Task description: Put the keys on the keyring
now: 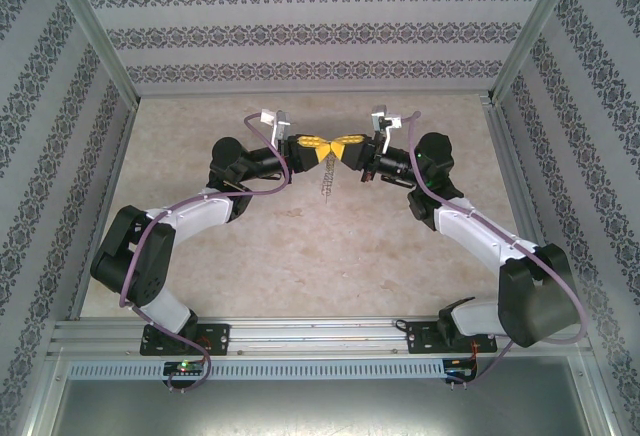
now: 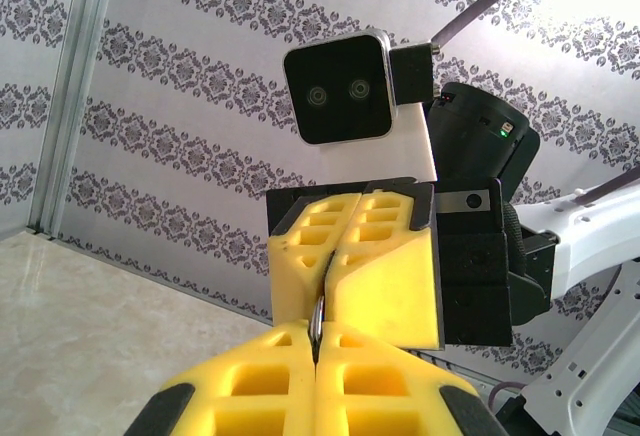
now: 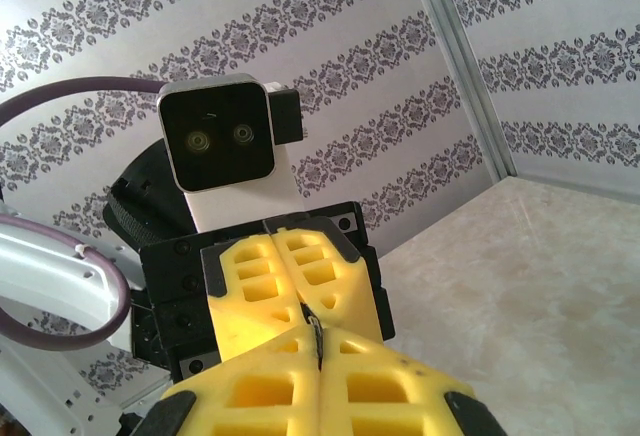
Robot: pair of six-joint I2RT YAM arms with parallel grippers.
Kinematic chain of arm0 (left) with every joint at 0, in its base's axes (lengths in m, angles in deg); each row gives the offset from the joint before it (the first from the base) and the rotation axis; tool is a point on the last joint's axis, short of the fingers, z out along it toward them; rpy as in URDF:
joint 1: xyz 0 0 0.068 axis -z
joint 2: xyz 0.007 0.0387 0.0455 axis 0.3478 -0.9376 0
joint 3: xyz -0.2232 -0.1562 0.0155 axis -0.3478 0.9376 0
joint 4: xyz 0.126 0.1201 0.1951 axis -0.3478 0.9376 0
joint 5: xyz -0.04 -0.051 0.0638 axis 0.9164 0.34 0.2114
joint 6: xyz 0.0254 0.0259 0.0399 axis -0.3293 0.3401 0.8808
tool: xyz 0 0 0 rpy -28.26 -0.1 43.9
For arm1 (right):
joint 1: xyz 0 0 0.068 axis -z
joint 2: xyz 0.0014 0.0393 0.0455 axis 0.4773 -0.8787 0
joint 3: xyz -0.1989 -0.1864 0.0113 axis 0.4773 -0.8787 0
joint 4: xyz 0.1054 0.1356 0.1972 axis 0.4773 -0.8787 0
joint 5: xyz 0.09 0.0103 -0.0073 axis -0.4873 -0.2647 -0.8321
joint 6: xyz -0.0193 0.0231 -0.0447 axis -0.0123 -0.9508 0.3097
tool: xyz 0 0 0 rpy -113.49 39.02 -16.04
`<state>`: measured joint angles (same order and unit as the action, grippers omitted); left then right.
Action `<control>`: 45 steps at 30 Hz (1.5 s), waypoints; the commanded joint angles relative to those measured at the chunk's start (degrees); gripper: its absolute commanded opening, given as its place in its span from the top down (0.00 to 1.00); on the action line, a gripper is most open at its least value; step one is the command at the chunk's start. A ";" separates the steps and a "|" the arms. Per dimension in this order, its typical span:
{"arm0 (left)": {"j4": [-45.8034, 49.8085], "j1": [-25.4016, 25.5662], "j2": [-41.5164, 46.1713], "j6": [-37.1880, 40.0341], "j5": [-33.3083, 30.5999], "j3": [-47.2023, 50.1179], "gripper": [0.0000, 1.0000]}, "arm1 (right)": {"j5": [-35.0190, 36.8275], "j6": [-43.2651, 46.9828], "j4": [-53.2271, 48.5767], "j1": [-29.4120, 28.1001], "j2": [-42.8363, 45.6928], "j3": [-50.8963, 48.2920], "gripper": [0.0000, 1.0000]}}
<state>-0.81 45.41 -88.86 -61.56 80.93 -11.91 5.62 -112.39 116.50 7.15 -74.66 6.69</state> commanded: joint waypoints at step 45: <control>32.17 -2.53 -1.91 14.68 17.42 -16.59 0.57 | -8.59 38.21 -55.65 3.25 -0.86 23.61 1.00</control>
<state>30.75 42.18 -89.93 -47.70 96.03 -26.40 -2.07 -75.58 60.41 10.99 -75.47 27.87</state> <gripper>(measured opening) 0.433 0.066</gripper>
